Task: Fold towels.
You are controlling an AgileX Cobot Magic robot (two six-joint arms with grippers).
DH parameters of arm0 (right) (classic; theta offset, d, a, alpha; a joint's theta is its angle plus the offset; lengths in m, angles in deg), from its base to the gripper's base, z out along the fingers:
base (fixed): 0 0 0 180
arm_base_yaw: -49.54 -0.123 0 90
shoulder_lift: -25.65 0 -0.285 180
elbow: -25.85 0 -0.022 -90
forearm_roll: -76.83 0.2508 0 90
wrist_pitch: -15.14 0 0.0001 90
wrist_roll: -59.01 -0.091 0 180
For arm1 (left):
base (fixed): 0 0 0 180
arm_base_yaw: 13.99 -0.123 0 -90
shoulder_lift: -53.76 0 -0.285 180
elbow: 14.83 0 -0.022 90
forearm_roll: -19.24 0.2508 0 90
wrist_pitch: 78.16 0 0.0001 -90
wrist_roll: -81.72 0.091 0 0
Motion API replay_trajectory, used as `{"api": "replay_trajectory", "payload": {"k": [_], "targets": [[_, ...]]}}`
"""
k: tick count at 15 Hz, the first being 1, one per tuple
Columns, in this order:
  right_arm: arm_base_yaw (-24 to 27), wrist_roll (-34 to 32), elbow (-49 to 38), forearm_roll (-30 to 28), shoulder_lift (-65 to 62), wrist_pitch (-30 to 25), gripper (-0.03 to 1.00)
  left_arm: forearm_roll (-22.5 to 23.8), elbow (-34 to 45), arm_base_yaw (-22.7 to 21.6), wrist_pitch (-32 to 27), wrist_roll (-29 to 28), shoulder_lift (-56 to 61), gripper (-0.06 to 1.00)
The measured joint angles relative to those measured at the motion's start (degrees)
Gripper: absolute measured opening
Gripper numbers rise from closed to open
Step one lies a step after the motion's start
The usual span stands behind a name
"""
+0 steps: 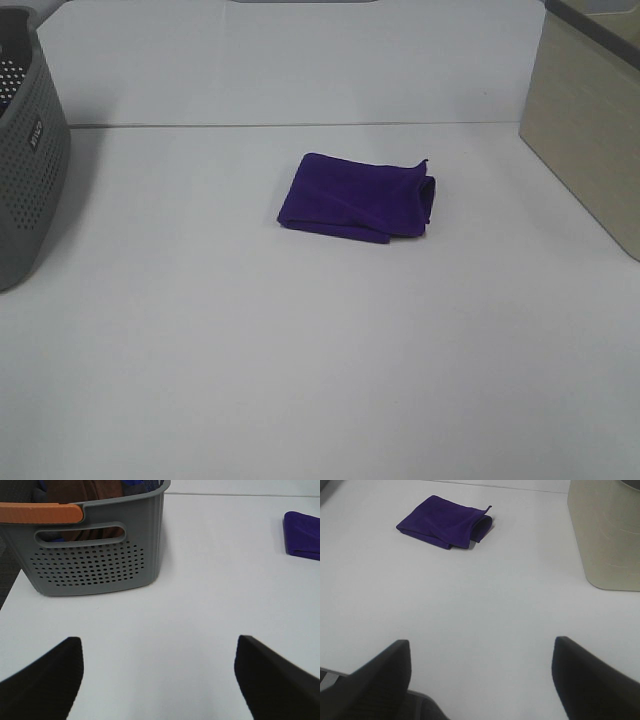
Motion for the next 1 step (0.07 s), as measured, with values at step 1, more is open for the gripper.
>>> {"api": "replay_trajectory", "payload": {"k": [1], "targets": [[0.0,0.0,0.0,0.0,0.0,0.0,0.76,0.0,0.0,0.0,0.0,0.0,0.0,0.76]]}}
